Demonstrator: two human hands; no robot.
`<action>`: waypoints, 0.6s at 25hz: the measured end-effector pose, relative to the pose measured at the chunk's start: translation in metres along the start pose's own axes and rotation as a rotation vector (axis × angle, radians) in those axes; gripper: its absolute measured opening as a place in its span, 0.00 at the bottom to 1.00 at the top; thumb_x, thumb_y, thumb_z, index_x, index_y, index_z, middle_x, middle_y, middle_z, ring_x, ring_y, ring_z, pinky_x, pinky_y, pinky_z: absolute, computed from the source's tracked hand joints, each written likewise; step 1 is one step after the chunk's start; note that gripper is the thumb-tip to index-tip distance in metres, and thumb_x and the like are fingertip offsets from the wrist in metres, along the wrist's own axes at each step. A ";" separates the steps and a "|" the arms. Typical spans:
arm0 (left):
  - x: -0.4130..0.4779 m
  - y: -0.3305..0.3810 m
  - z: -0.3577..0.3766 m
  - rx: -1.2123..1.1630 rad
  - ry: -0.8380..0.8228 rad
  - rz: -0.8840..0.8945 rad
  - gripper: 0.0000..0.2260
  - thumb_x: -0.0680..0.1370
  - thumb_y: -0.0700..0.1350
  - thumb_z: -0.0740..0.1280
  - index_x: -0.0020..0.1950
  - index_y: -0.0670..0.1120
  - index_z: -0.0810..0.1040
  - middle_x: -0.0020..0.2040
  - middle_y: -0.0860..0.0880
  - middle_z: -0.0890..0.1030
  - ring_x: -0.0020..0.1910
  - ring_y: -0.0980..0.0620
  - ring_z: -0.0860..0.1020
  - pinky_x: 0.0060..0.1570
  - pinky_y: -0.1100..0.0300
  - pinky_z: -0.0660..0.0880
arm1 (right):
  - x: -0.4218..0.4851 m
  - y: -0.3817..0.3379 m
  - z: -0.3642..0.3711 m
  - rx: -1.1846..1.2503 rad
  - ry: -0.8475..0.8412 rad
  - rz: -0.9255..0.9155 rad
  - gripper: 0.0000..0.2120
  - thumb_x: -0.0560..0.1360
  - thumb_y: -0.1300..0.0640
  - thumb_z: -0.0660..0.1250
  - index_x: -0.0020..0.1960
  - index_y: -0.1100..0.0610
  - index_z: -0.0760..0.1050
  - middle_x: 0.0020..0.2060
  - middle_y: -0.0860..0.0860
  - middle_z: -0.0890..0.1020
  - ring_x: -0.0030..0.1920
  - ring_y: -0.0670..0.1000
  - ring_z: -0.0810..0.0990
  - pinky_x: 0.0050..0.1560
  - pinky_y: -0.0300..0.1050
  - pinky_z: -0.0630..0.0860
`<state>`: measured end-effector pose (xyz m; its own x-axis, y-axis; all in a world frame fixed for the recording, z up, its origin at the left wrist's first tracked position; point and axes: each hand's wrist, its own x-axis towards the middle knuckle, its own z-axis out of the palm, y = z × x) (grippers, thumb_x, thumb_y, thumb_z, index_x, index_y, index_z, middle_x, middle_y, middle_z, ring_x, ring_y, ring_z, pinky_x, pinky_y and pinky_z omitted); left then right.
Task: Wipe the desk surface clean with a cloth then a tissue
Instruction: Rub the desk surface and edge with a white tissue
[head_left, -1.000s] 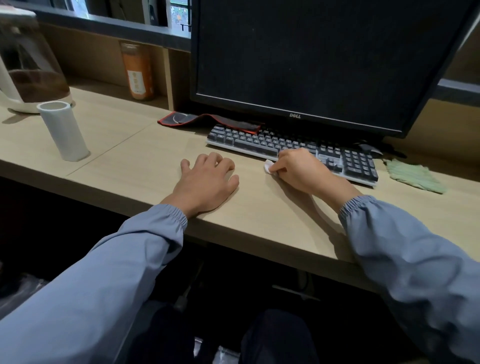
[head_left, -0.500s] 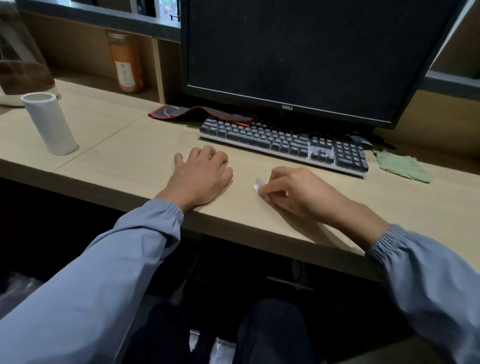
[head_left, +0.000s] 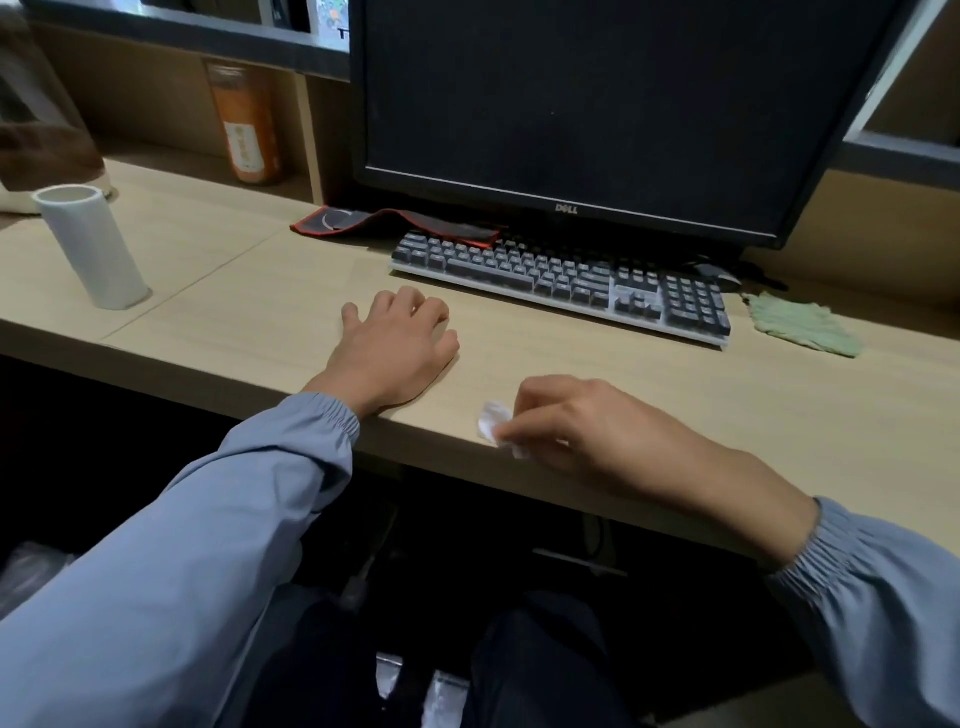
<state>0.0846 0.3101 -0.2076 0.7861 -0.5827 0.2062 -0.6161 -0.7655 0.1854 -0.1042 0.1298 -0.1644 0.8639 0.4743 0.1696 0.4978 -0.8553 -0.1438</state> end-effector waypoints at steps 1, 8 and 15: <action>0.000 0.000 0.000 -0.007 0.003 -0.007 0.18 0.84 0.58 0.51 0.70 0.54 0.69 0.69 0.48 0.69 0.67 0.46 0.67 0.67 0.37 0.61 | -0.005 -0.002 -0.003 0.028 -0.034 -0.009 0.09 0.78 0.59 0.71 0.56 0.52 0.85 0.46 0.48 0.79 0.44 0.44 0.79 0.44 0.35 0.73; -0.001 0.007 -0.001 0.106 0.001 0.039 0.14 0.85 0.54 0.52 0.62 0.51 0.72 0.61 0.48 0.73 0.60 0.44 0.73 0.60 0.38 0.69 | 0.006 0.018 0.002 -0.004 0.146 0.005 0.08 0.77 0.55 0.69 0.52 0.52 0.87 0.45 0.49 0.83 0.43 0.51 0.82 0.42 0.45 0.78; 0.011 0.043 -0.006 -0.118 0.032 0.015 0.16 0.86 0.47 0.56 0.70 0.47 0.75 0.68 0.46 0.77 0.64 0.42 0.76 0.64 0.43 0.73 | 0.006 0.050 -0.008 -0.079 0.111 0.067 0.09 0.77 0.58 0.69 0.51 0.52 0.87 0.41 0.50 0.81 0.40 0.52 0.81 0.42 0.46 0.78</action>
<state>0.0670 0.2725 -0.1921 0.7758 -0.5835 0.2402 -0.6310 -0.7183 0.2930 -0.0749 0.0880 -0.1632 0.8790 0.3932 0.2699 0.4279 -0.9001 -0.0822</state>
